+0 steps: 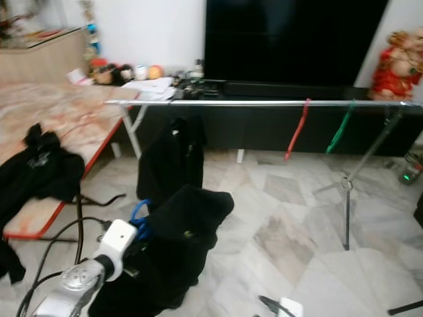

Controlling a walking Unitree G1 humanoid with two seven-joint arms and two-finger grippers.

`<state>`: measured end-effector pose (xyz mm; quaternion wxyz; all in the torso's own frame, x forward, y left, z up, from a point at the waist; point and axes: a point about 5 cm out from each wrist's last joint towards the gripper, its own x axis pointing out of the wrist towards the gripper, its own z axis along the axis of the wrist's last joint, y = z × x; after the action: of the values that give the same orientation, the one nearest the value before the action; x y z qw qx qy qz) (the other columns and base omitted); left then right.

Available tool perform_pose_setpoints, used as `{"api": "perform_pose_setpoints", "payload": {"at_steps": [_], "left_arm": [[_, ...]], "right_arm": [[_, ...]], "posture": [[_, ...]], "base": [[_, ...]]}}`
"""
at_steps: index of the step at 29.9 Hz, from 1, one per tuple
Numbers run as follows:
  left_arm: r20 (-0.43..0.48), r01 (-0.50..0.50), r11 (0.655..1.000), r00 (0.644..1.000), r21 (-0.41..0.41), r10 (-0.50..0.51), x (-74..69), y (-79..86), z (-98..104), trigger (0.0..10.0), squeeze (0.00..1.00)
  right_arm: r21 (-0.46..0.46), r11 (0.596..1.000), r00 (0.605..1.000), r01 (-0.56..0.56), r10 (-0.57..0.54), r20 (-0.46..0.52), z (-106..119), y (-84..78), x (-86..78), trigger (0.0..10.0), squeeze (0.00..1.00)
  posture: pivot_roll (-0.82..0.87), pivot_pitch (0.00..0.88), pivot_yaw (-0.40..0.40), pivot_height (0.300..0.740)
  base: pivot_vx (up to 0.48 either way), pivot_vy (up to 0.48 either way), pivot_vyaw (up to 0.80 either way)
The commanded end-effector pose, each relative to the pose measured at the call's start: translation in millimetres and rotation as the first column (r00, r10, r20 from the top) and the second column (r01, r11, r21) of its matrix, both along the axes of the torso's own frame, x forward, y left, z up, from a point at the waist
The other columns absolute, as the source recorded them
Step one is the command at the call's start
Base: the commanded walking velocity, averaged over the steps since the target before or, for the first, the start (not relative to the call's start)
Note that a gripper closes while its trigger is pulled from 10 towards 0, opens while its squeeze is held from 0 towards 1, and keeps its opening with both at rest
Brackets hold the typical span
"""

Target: Hang hanger

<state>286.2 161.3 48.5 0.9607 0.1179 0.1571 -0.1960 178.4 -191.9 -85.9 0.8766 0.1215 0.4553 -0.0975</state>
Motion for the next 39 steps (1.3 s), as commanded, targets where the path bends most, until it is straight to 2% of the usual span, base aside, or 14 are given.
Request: {"api": "perform_pose_setpoints", "payload": {"at_steps": [1, 8, 23, 29, 32, 37, 39], "left_arm": [[0.042, 0.030, 0.999, 0.999, -0.017, -0.030, 7.2, -10.8, 11, 10.0, 0.00], [0.040, 0.039, 0.999, 0.998, -0.013, -0.039, 8.8, -11.6, 12, 10.0, 0.00], [0.013, 0.065, 0.998, 0.998, -0.002, -0.065, 6.9, -14.5, 9, 10.0, 0.00], [0.012, 0.074, 0.997, 0.997, 0.000, -0.074, 7.7, -14.6, 10, 10.0, 0.00], [-0.002, 0.109, 0.994, 0.994, 0.008, -0.109, 6.5, -17.6, 9, 10.0, 0.00], [-0.056, 0.267, 0.962, 0.963, 0.053, -0.264, -4.6, -23.5, 4, 10.0, 0.00], [-0.059, 0.278, 0.958, 0.960, 0.063, -0.275, -5.6, -22.0, 4, 10.0, 0.00]], "right_arm": [[-0.021, 0.999, 0.999, 0.028, -0.029, -0.015, -1, -9.9, -4.5, 10.0, 0.00], [-0.016, 1.000, 1.000, 0.009, -0.010, -0.020, -1, -7.7, -3.1, 10.0, 0.00], [-0.008, 1.000, 1.000, 0.025, -0.025, -0.012, -1, -5.8, -2.9, 10.0, 0.00], [0.004, 1.000, 1.000, 0.021, -0.021, -0.010, -1, -3.8, -1.9, 10.0, 0.00], [-0.003, 1.000, 1.000, 0.009, -0.009, -0.013, -1, -2.4, -2.0, 10.0, 0.00], [0.002, 1.000, 1.000, 0.009, -0.009, -0.009, -1, -1.9, -1.6, 10.0, 0.00], [0.003, 1.000, 1.000, 0.009, -0.009, -0.009, -1, -1.8, -1.6, 10.0, 0.00]], "posture": [[0.07, 0.000, 0.020, 0.740], [0.07, 0.010, 0.019, 0.740], [0.07, 0.030, 0.016, 0.740], [0.08, 0.033, 0.014, 0.740], [0.08, 0.034, 0.013, 0.740], [0.08, 0.036, 0.010, 0.740], [0.08, 0.036, 0.011, 0.740]], "base": [[0.480, 0.000, 0.00], [0.480, 0.000, -0.61], [0.480, 0.000, 0.00], [0.480, 0.000, -0.78], [0.480, 0.000, 0.00], [0.141, 0.000, 0.00], [0.000, 0.000, 0.00]]}}
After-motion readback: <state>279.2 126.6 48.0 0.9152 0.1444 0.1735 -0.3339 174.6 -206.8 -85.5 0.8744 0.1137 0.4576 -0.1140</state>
